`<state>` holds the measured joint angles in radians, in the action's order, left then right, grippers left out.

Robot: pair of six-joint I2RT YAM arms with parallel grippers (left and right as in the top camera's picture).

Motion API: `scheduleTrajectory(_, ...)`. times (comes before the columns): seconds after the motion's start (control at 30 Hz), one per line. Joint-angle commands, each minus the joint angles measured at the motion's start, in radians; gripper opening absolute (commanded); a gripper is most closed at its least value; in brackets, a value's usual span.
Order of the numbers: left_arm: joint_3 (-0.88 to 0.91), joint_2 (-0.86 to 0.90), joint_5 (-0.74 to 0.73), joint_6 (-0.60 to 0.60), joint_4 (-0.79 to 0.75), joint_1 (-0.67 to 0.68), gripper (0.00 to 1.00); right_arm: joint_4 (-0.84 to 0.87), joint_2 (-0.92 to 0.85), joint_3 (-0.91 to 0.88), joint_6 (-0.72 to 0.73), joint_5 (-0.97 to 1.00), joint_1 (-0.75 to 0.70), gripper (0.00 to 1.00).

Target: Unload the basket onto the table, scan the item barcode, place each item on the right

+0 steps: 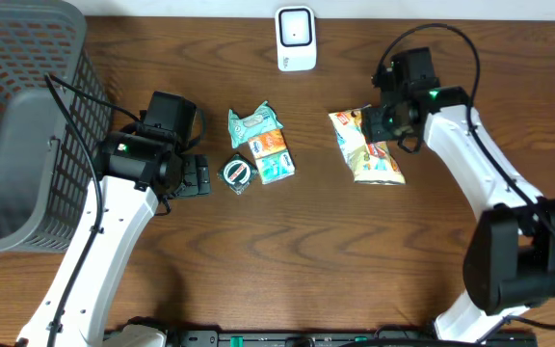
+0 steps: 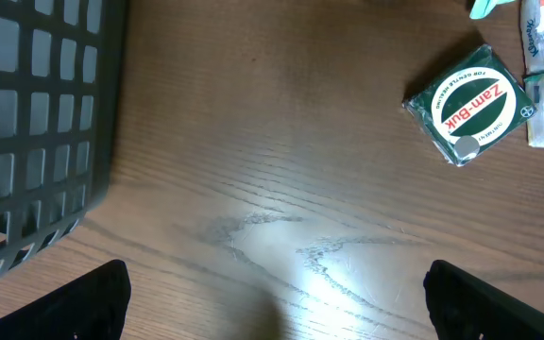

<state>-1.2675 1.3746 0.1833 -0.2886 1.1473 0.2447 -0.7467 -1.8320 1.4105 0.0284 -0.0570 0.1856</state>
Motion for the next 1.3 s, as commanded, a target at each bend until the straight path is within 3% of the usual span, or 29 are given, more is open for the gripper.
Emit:
scheduleTrajectory(0.0, 0.002, 0.004, 0.012, -0.001, 0.003, -0.003, 0.98, -0.017, -0.020, -0.010, 0.007, 0.006, 0.008, 0.76)
scheduleTrajectory(0.47, 0.002, 0.004, 0.012, -0.001, 0.003, -0.003, 0.98, -0.004, -0.259, -0.025, 0.008, -0.009, 0.023, 0.76)
scheduleTrajectory(0.53, 0.002, 0.004, 0.012, -0.002, 0.003, -0.003, 0.98, 0.005, -0.292, -0.025, 0.009, -0.009, 0.024, 0.53)
scheduleTrajectory(0.6, 0.002, 0.004, 0.012, -0.001, 0.003, -0.003, 0.98, 0.014, -0.298, -0.025, 0.030, -0.009, 0.024, 0.14)
scheduleTrajectory(0.63, 0.002, 0.004, 0.012, -0.001, 0.003, -0.003, 0.98, 0.018, -0.293, -0.023, 0.034, -0.009, 0.024, 0.01)
scheduleTrajectory(1.07, 0.002, 0.004, 0.012, -0.001, 0.003, -0.003, 0.98, 0.064, -0.101, 0.126, 0.131, -0.014, 0.026, 0.01)
scheduleTrajectory(1.27, 0.002, 0.004, 0.012, -0.002, 0.003, -0.003, 0.98, 0.143, -0.083, 0.135, 0.185, -0.182, 0.026, 0.01)
